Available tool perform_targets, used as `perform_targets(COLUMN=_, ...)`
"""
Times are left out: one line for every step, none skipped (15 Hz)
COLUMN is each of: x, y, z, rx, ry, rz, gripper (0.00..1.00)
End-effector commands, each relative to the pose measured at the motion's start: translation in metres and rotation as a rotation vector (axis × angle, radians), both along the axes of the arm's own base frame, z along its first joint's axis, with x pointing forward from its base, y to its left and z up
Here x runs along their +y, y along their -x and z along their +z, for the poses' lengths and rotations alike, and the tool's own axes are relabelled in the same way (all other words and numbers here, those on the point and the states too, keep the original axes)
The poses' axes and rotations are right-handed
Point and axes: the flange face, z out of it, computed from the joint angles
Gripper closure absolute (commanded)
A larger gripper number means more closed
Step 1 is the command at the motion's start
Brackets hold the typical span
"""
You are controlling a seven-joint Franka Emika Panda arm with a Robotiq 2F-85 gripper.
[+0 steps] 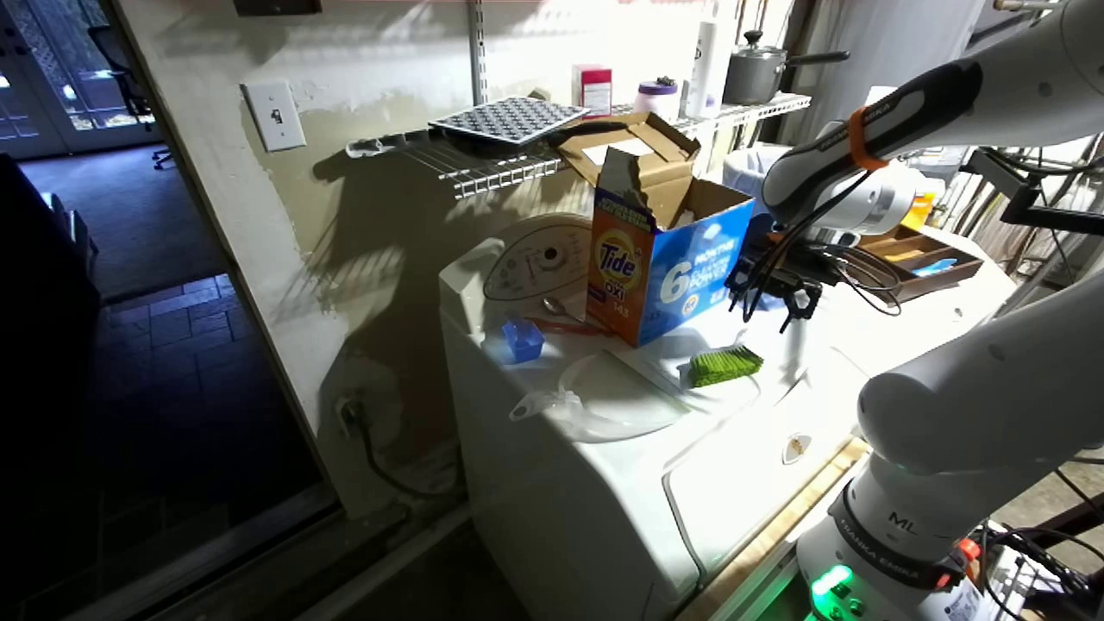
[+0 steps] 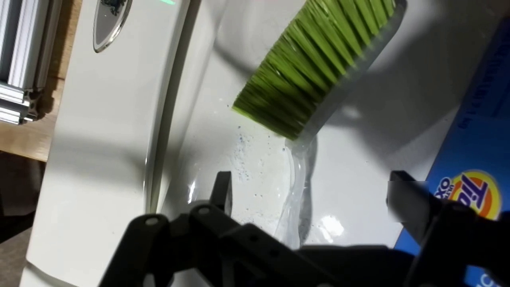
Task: Hang the brush on the shelf
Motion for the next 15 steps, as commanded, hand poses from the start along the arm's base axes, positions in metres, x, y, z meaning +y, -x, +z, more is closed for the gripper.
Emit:
perform_targets(x=0.0, y=0.0, z=0.001, rx=0.0, ry=0.001, rz=0.002, gripper=0.0)
perform_targets(x=0.0, y=-0.001, z=0.001, rx=0.0, ry=0.002, rz=0.002, gripper=0.0)
perform_targets(x=0.0, y=-0.002, z=0.001, rx=-0.002, ry=0.016, rz=0.0, gripper=0.0)
perform_targets(x=-0.003, y=-0.002, z=-0.002, rx=0.009, ry=0.022, rz=-0.01, gripper=0.0)
perform_targets(x=-0.006, y=-0.001, z=-0.004, rx=0.015, ry=0.041, rz=-0.023, gripper=0.0)
perform_targets(x=-0.007, y=-0.001, z=-0.007, rx=0.017, ry=0.046, rz=-0.026, gripper=0.0)
perform_targets(x=-0.008, y=-0.003, z=-0.009, rx=0.02, ry=0.056, rz=-0.028, gripper=0.0)
perform_targets(x=-0.008, y=-0.004, z=-0.012, rx=0.021, ry=0.061, rz=-0.027, gripper=0.0)
perform_targets(x=-0.008, y=-0.005, z=-0.015, rx=0.018, ry=0.061, rz=-0.025, gripper=0.0)
perform_targets(x=-0.007, y=-0.007, z=-0.017, rx=0.015, ry=0.061, rz=-0.025, gripper=0.0)
perform_targets(x=-0.005, y=-0.009, z=-0.02, rx=0.012, ry=0.058, rz=-0.022, gripper=0.0)
perform_targets(x=-0.005, y=-0.01, z=-0.023, rx=0.014, ry=0.054, rz=-0.022, gripper=0.0)
perform_targets(x=-0.004, y=-0.011, z=-0.026, rx=0.014, ry=0.049, rz=-0.024, gripper=0.0)
perform_targets(x=-0.002, y=-0.012, z=-0.029, rx=0.016, ry=0.036, rz=-0.024, gripper=0.0)
perform_targets(x=0.0, y=-0.013, z=-0.033, rx=0.025, ry=0.03, rz=-0.029, gripper=0.0)
